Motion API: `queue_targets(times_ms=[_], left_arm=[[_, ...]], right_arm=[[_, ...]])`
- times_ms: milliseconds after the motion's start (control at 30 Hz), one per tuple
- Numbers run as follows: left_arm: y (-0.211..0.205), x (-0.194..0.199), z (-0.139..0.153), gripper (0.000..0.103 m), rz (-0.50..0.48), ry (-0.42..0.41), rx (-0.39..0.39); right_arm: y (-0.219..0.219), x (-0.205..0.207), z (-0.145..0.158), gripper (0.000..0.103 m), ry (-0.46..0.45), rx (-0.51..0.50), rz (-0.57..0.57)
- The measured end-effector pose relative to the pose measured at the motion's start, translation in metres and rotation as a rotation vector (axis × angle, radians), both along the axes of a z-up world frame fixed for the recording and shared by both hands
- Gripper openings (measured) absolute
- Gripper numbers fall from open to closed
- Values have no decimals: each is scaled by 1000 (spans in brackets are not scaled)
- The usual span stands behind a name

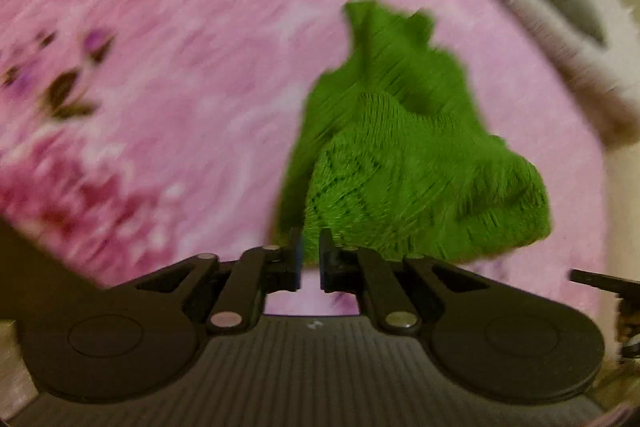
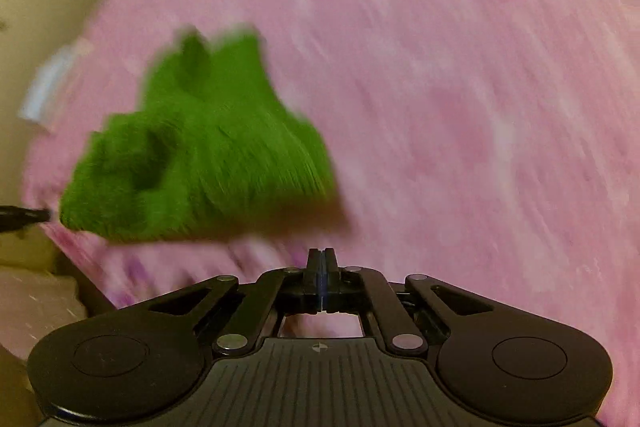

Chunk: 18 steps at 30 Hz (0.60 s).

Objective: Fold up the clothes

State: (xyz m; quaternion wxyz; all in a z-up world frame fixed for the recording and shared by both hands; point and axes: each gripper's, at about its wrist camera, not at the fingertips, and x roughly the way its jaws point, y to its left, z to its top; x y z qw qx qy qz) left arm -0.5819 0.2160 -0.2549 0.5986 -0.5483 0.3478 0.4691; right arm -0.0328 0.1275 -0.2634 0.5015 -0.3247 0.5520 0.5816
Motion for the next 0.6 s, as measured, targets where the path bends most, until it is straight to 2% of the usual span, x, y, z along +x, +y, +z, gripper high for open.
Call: queue_targets(times_ms=[33,67,100,133,167,200,333,533,600], left_arm=[[-4,-1,0,6,-1,3,0],[-5,-1,1,12,0,2,7],[-3,3,1,24,1,-6,18],[-2,6,0,30,3,-14,30],[-1,10,0,36,5,-23,42],[2,15,-4,37,1,-37,50],[12,37,-26,39,-34,-63,55],[35,64,-68,42,-74,1,44],[39,67,-80,36,-72,13,33]], right_arm=[[-6,1,-4,7,-14,-31,-14],[-8,0,-5,12,-15,-29,-26],[-10,0,-5,25,-17,-28,-38],[-11,-1,-6,38,-18,-27,-51],[-12,-2,-7,43,-15,-21,-64],[-8,-3,-7,48,-3,-4,-80],[13,-7,-12,52,30,62,-106],[62,-37,-30,56,10,141,11],[76,-45,-40,57,12,147,32]])
